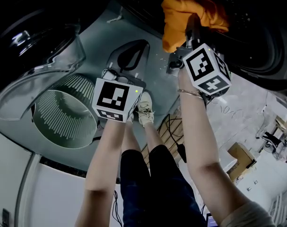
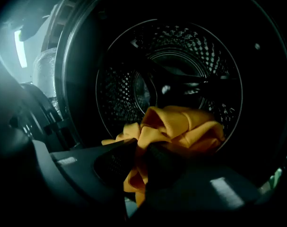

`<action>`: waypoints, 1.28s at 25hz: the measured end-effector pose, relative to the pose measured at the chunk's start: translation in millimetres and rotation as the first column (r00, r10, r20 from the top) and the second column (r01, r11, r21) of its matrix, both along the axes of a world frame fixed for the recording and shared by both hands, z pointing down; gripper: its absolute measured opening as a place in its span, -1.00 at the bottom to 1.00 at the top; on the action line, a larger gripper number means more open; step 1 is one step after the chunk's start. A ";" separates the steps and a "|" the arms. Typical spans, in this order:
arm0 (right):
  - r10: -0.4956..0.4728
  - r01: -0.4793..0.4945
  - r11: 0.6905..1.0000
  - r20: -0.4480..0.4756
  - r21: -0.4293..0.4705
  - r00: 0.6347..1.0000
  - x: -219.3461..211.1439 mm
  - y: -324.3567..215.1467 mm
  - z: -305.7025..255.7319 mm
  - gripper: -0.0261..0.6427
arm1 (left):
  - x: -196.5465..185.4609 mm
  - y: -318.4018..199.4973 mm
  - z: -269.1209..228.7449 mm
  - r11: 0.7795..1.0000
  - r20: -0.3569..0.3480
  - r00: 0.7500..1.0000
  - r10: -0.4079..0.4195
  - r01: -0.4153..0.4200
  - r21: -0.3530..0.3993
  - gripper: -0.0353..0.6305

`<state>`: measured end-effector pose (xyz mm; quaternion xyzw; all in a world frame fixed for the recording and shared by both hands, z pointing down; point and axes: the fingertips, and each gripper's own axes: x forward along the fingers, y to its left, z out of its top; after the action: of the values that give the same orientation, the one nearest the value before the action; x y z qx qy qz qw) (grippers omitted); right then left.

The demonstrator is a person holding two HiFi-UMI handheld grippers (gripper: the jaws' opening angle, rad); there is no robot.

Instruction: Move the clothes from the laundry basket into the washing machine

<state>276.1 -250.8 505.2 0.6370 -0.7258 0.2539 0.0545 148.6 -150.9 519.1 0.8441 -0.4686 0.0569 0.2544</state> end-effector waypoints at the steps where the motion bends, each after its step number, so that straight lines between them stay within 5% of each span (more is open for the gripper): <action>1: 0.007 -0.007 1.000 -0.004 0.020 1.000 2.4 -7.8 -8.7 -0.72 | 0.4 -2.1 -3.5 1.000 0.001 1.000 0.002 -0.002 0.004 -0.86; 11: 0.132 -0.134 0.973 0.024 0.189 0.991 36.7 -67.0 -72.8 -0.71 | 0.9 -16.8 -24.8 0.999 0.000 1.000 0.010 -0.010 0.031 -0.86; 12: 0.118 -0.122 0.974 0.029 0.193 0.993 36.1 -70.4 -74.1 -0.59 | 1.6 -17.3 -24.8 0.999 0.000 1.000 0.011 -0.011 0.031 -0.86; 15: 0.035 -0.039 0.989 0.028 0.145 0.999 25.3 -74.6 -63.5 0.38 | 5.0 -17.8 -24.0 0.999 -0.003 1.000 0.017 -0.017 0.028 -0.86; 18: 0.025 -0.026 0.999 0.033 0.042 0.999 22.3 -68.0 -39.4 0.67 | 7.9 -16.8 -23.0 1.000 -0.005 1.000 0.019 -0.019 0.020 -0.86; 32: -0.044 0.047 0.981 0.022 -0.190 0.999 -3.1 11.1 31.7 0.63 | 8.3 -16.1 -22.2 1.000 0.000 1.000 0.018 -0.018 0.013 -0.86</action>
<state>272.9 -239.7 536.9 0.6098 -0.7131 0.3263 0.1145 156.9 -167.0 496.9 0.8498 -0.4614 0.0562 0.2486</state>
